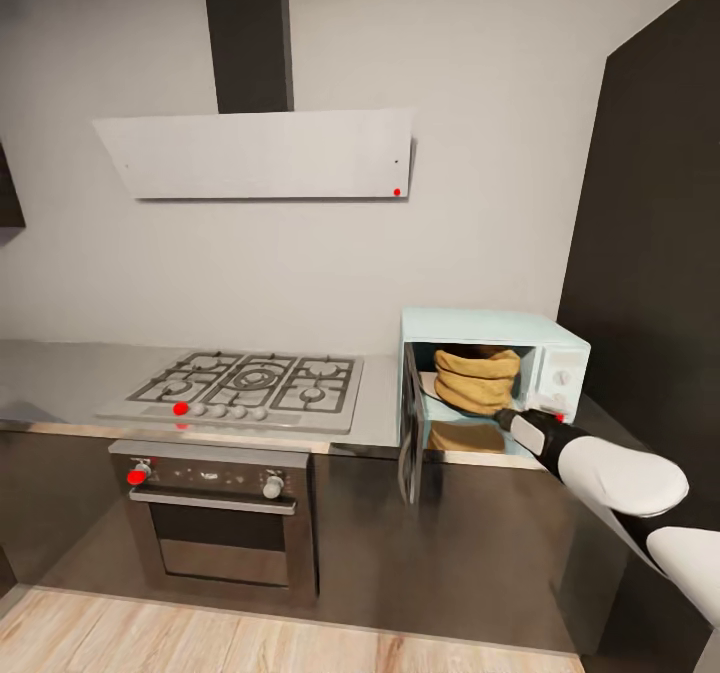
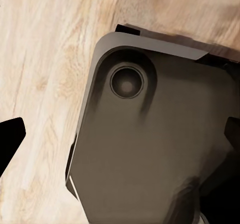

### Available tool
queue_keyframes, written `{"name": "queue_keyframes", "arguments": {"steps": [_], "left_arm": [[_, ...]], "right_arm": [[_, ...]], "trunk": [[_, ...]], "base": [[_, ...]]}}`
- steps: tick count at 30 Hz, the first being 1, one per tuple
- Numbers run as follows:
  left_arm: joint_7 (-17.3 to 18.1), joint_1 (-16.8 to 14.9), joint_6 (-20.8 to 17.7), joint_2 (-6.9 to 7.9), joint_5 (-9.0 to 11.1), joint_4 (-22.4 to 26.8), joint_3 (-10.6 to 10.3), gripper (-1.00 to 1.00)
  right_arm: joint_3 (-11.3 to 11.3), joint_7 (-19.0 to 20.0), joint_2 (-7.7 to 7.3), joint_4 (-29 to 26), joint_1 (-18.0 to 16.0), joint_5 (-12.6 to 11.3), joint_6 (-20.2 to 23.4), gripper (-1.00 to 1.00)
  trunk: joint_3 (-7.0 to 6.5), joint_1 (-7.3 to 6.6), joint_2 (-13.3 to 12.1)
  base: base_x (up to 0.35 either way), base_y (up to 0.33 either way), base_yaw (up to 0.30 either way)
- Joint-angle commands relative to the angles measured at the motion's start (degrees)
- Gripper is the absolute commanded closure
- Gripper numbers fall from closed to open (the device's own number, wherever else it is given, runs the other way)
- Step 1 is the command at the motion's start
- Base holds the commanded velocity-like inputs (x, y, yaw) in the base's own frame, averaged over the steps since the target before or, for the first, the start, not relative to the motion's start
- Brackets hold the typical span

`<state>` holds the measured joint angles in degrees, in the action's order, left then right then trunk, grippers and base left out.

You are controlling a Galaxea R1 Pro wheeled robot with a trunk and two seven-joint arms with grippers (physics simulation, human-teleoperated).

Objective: In the kitchen, take the popcorn bag from the countertop, put it into the microwave, and heat it until the popcorn is cooked so the cooked popcorn ends up inside the bag.

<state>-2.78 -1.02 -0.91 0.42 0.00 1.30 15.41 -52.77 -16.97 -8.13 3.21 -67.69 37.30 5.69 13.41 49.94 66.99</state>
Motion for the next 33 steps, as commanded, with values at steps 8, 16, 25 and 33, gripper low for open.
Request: {"name": "queue_keyframes", "arguments": {"steps": [8, 16, 25, 33], "left_arm": [[0.0, 0.0, -0.1, -0.19, 0.0, 0.0, 0.1, -1.0], [0.0, 0.0, -0.1, -0.24, 0.0, 0.0, 0.1, -1.0], [0.0, 0.0, -0.1, -0.25, 0.0, 0.0, 0.1, -1.0], [0.0, 0.0, -0.1, -0.25, 0.0, 0.0, 0.1, -1.0]], "right_arm": [[2.0, 2.1, -2.66, -1.2, 0.0, 0.8, -2.4, -1.0], [4.6, 4.7, -5.24, -0.9, 0.3, 0.8, -5.0, -1.0], [7.6, 53.5, -12.78, -0.5, 3.0, 0.8, -31.2, -1.0], [7.6, 61.4, -12.79, -0.5, 3.3, 0.8, -31.7, -1.0]], "trunk": [[0.08, 0.01, 0.1], [0.08, 0.01, 0.1], [0.08, 0.01, 0.1], [0.08, 0.01, 0.1]], "base": [[0.0, 0.0, 0.0], [0.0, 0.0, 0.0], [0.0, 0.0, 0.0], [0.0, 0.0, 0.0]]}}
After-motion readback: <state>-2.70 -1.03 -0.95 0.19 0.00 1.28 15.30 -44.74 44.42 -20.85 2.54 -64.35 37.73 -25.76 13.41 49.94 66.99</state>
